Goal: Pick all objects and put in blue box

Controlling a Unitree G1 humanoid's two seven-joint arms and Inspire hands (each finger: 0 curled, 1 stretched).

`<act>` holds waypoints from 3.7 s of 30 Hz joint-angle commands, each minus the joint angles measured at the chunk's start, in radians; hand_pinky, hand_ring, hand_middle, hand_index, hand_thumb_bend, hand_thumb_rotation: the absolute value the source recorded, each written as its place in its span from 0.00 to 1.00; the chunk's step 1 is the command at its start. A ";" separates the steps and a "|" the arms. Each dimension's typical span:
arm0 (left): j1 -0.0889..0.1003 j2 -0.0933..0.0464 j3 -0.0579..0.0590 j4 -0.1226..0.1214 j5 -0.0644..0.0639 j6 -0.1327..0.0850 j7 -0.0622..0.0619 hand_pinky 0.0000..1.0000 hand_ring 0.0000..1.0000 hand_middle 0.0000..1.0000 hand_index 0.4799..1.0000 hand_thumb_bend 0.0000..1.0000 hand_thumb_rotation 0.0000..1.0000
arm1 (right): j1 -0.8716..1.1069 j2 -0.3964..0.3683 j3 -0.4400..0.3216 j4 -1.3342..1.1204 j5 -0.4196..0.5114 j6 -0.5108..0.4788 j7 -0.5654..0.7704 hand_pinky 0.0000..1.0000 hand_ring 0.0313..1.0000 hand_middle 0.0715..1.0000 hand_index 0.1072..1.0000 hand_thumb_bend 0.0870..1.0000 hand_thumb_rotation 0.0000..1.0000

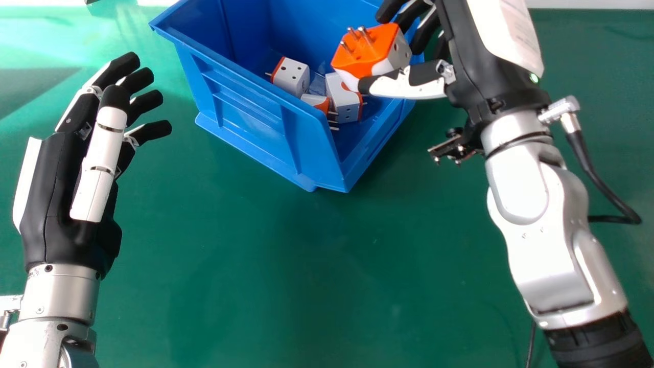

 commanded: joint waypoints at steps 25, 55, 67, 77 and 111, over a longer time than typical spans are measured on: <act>-0.010 0.005 0.021 0.055 0.002 -0.073 -0.020 0.79 0.85 0.87 0.71 0.46 0.75 | -0.266 0.058 0.067 0.459 0.018 -0.098 -0.161 0.30 0.41 0.49 0.46 0.44 0.00; -0.009 0.010 0.028 0.108 0.004 -0.114 -0.027 0.85 0.87 0.88 0.72 0.51 0.77 | -0.397 0.067 0.128 0.751 0.031 -0.096 -0.152 0.31 0.42 0.52 0.44 0.44 0.00; -0.011 0.011 0.034 0.131 -0.006 -0.135 -0.039 0.86 0.87 0.88 0.71 0.52 0.76 | -0.395 0.065 0.132 0.772 0.039 -0.118 -0.178 0.31 0.42 0.51 0.45 0.44 0.00; -0.013 0.008 0.034 0.144 0.001 -0.142 -0.037 0.87 0.88 0.88 0.72 0.52 0.76 | -0.384 0.043 0.140 0.763 0.057 -0.155 -0.140 0.38 0.49 0.56 0.50 0.52 0.02; -0.032 0.012 0.051 0.230 -0.013 -0.200 -0.070 0.91 0.90 0.90 0.75 0.55 0.77 | -0.356 0.004 0.177 0.698 -0.001 -0.149 -0.171 0.67 0.82 0.86 0.83 0.77 0.04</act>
